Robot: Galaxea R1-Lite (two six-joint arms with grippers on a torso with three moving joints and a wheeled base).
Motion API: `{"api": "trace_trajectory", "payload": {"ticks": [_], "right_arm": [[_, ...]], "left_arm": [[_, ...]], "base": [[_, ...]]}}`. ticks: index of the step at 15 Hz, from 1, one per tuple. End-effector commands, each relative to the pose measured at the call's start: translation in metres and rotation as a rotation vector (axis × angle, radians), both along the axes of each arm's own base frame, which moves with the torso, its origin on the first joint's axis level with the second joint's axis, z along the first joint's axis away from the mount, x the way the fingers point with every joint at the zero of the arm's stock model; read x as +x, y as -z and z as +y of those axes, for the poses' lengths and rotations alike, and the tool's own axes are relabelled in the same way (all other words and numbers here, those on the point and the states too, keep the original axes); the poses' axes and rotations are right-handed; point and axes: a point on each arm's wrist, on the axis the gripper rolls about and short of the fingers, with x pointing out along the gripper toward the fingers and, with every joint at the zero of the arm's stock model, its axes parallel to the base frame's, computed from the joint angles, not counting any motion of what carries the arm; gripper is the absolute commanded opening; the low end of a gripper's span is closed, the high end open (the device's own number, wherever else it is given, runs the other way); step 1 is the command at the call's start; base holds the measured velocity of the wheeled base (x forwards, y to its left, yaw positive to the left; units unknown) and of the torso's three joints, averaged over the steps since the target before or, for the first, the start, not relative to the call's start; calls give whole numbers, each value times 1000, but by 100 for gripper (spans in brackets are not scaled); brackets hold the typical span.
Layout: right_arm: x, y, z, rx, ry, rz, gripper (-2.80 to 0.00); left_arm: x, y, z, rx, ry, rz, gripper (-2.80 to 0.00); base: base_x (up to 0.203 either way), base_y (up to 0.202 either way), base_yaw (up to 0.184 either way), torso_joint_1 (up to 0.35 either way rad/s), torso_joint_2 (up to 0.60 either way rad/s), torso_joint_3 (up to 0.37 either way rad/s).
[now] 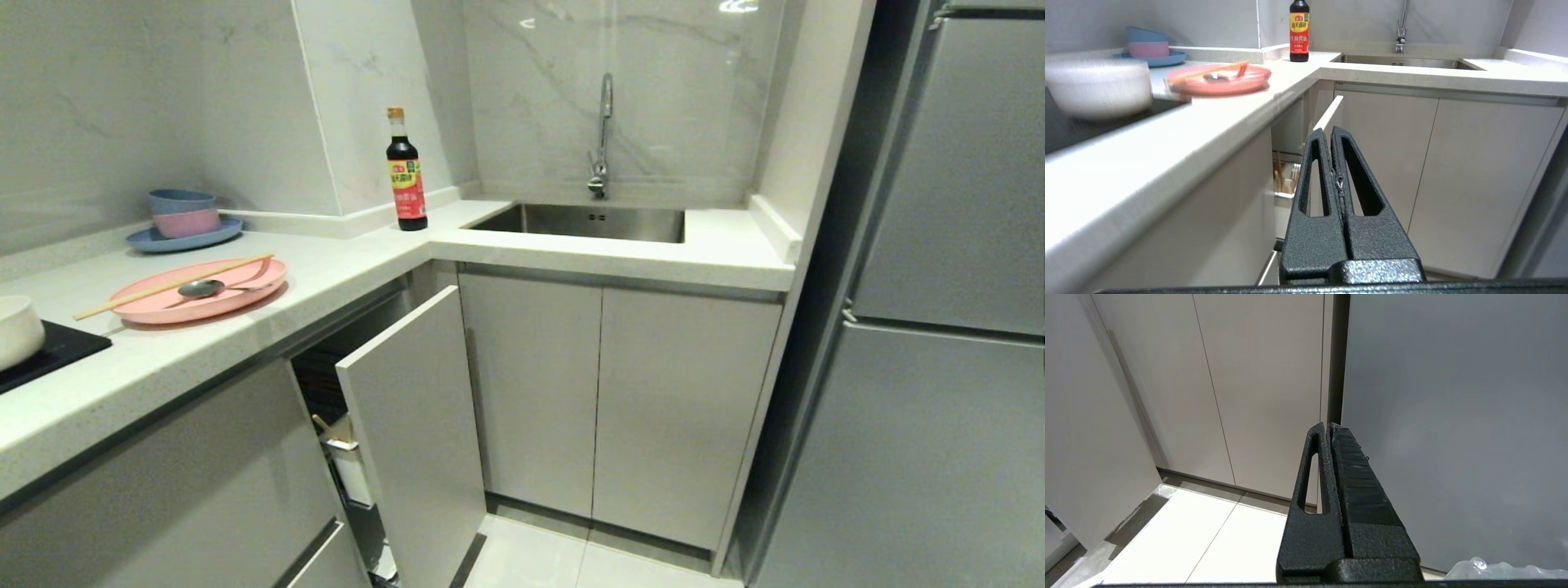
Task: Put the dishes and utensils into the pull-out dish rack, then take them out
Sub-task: Open the cupboard
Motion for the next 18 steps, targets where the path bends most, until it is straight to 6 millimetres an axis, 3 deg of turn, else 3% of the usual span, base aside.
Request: {"api": "trace_trajectory", "payload": {"ticks": [1, 4, 8, 11, 15, 18], "right_arm": [[0, 0, 0, -1, -1, 0, -280], [0, 0, 0, -1, -1, 0, -280], [0, 0, 0, -1, -1, 0, -280], [0, 0, 0, -1, -1, 0, -280], [0, 0, 0, -1, -1, 0, -280], [0, 0, 0, -1, -1, 0, -280]], "left_arm": [[27, -45, 0, 9, 1, 89, -280], [78, -99, -1, 31, 17, 173, -280], [173, -129, -8, 60, 59, 277, -280], [247, -124, -21, 91, 108, 388, -280], [340, -97, -38, 132, 140, 552, -280], [389, -79, -46, 144, 149, 691, -280]], "base": [[0, 0, 0, 0, 0, 0], [0, 0, 0, 0, 0, 0], [0, 0, 0, 0, 0, 0], [0, 0, 0, 0, 0, 0], [0, 0, 0, 0, 0, 0], [0, 0, 0, 0, 0, 0]]}}
